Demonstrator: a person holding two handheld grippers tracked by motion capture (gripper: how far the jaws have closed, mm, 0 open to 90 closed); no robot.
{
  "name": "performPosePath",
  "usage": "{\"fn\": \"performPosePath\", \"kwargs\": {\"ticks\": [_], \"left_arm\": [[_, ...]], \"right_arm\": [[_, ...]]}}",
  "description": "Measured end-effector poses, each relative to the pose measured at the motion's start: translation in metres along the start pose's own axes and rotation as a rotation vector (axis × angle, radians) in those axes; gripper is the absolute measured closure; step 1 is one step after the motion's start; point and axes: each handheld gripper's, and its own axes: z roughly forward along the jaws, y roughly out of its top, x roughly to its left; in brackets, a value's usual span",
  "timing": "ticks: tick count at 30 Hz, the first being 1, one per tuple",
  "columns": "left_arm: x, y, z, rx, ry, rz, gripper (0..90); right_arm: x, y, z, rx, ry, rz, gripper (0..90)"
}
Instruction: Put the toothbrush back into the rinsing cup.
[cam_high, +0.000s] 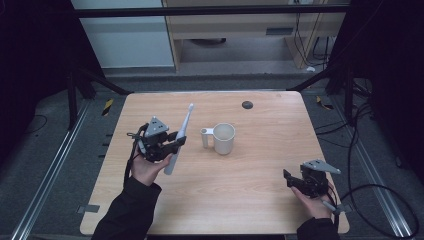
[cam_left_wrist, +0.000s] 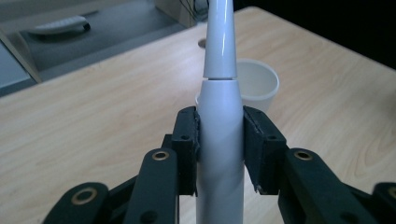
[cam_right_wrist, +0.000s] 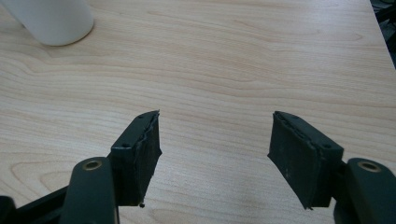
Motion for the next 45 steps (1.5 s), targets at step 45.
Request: {"fn": "performPosePath", "kwargs": {"ticks": [45], "left_arm": [[-0.013, 0.081, 0.084, -0.355, -0.007, -0.115, 66.9]], "right_arm": [[-0.001, -0.001, 0.003, 0.004, 0.020, 0.015, 33.9]]}}
